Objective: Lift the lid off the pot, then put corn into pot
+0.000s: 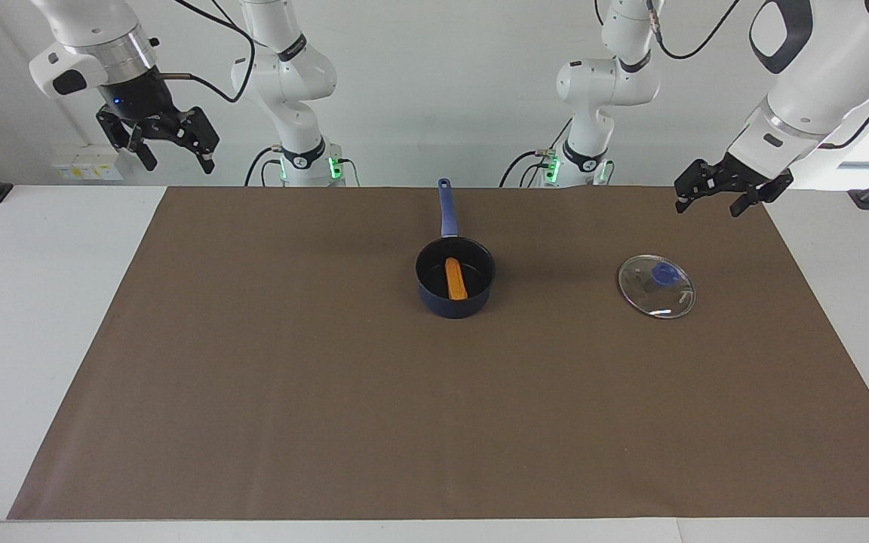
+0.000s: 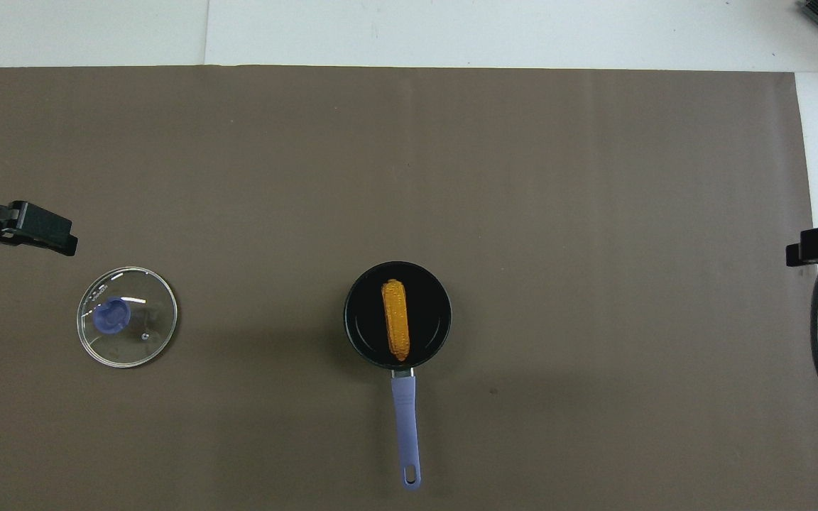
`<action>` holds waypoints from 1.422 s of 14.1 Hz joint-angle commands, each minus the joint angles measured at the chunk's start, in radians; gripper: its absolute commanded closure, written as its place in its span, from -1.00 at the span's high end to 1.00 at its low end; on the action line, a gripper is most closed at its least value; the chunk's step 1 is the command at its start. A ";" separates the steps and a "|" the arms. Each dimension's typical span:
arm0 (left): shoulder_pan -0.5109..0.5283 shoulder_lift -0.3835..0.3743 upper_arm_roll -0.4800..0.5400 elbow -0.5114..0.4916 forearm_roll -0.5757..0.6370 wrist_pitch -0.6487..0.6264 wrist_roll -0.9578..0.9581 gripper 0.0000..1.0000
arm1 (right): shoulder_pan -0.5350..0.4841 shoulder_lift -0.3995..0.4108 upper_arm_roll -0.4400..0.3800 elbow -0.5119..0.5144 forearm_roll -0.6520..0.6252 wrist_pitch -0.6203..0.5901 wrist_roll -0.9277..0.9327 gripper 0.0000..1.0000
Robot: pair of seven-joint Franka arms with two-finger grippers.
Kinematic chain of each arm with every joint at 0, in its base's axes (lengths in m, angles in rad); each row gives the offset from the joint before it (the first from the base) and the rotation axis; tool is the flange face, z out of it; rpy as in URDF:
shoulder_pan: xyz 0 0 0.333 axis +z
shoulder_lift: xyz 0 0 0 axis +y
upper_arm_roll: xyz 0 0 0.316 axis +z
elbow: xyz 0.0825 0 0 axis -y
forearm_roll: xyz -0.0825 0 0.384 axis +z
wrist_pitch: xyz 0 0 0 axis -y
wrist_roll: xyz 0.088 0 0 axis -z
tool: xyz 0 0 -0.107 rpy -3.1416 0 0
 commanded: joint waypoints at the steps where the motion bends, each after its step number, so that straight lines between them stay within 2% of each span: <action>1: 0.004 -0.016 0.000 -0.011 -0.003 -0.011 -0.001 1.00 | -0.006 -0.029 0.009 -0.038 -0.021 0.025 -0.025 1.00; 11: 0.004 -0.016 0.000 -0.011 -0.003 -0.011 -0.001 1.00 | 0.002 -0.017 0.036 -0.020 -0.073 0.025 -0.060 1.00; 20: 0.004 -0.016 0.000 -0.011 -0.003 -0.011 0.001 1.00 | -0.003 -0.022 0.044 -0.023 -0.058 0.020 -0.060 1.00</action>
